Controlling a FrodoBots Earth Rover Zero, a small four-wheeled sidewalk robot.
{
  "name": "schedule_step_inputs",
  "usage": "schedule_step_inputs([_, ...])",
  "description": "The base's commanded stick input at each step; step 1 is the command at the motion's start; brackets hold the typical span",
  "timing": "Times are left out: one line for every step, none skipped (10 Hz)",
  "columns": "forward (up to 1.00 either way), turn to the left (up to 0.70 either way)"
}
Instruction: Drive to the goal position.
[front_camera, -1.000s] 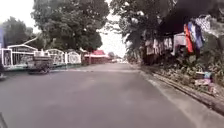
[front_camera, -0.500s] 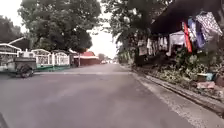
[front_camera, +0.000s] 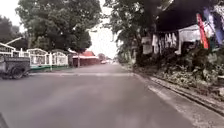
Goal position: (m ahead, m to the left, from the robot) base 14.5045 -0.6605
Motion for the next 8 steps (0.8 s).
schedule_step_inputs([1.00,-0.26])
schedule_step_inputs([1.00,-0.38])
schedule_step_inputs([1.00,-0.36])
schedule_step_inputs([1.00,0.00])
schedule_step_inputs([1.00,0.00])
schedule_step_inputs([1.00,0.00])
schedule_step_inputs([1.00,0.00])
schedule_step_inputs([1.00,0.00])
